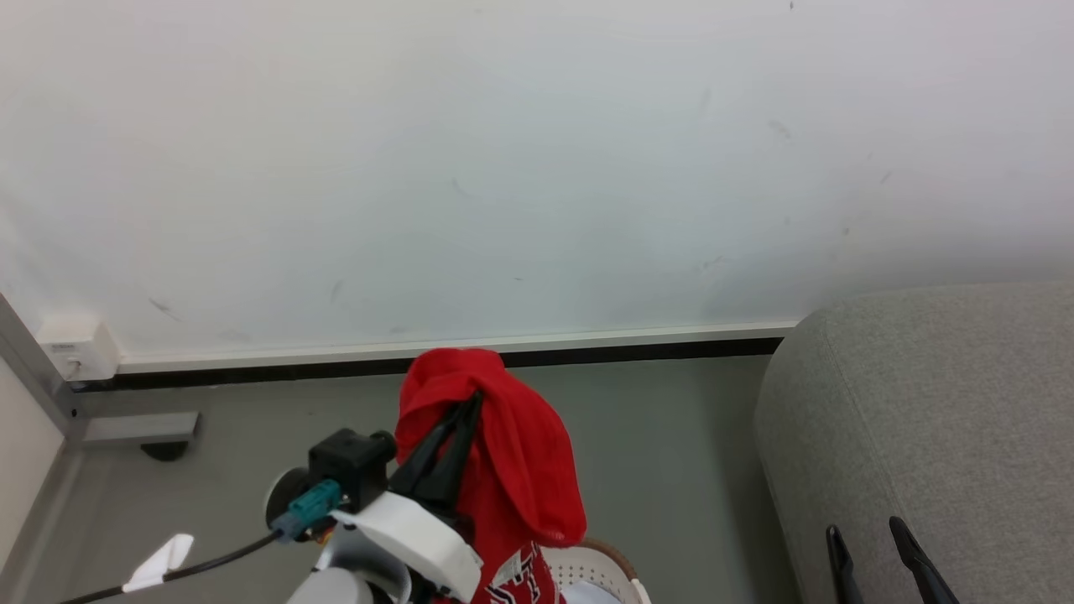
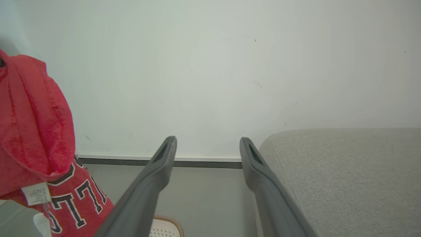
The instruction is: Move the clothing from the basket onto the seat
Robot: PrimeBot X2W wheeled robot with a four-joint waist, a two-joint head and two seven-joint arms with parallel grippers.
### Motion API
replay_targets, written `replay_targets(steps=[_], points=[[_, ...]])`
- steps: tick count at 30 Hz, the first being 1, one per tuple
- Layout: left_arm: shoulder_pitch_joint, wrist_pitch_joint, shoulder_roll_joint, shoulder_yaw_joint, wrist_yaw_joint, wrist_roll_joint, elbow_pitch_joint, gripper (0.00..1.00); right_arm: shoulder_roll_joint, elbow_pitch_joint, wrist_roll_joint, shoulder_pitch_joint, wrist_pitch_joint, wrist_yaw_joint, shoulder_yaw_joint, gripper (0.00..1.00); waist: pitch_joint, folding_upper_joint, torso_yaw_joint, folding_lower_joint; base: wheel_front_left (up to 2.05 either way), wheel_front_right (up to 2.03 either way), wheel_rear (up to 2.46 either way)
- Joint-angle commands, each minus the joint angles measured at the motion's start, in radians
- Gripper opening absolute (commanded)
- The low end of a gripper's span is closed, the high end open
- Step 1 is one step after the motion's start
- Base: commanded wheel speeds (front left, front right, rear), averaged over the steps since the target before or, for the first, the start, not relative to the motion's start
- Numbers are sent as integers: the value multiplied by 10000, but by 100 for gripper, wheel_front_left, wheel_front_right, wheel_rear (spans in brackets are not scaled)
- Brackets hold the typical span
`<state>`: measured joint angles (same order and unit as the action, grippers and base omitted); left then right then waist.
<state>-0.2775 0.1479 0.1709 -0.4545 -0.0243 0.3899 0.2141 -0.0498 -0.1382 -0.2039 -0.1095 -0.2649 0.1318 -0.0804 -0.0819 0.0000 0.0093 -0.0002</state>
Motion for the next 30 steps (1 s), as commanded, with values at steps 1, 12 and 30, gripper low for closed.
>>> replay_targets(steps=[1,12,30], points=[[-138,-62,159,83,87,-39,-285,0,-13,-17,73,-170,8,-21,18,100,-52,0,-31,2,0,0,0],[-477,-550,474,370,428,18,-1476,0,-15,-83,93,28,8,-21,-403,100,-34,0,-122,2,0,0,0],[-978,-798,248,-44,474,-120,-1814,0,-213,-639,324,1163,8,-21,-2523,100,53,0,21,2,0,0,0]])
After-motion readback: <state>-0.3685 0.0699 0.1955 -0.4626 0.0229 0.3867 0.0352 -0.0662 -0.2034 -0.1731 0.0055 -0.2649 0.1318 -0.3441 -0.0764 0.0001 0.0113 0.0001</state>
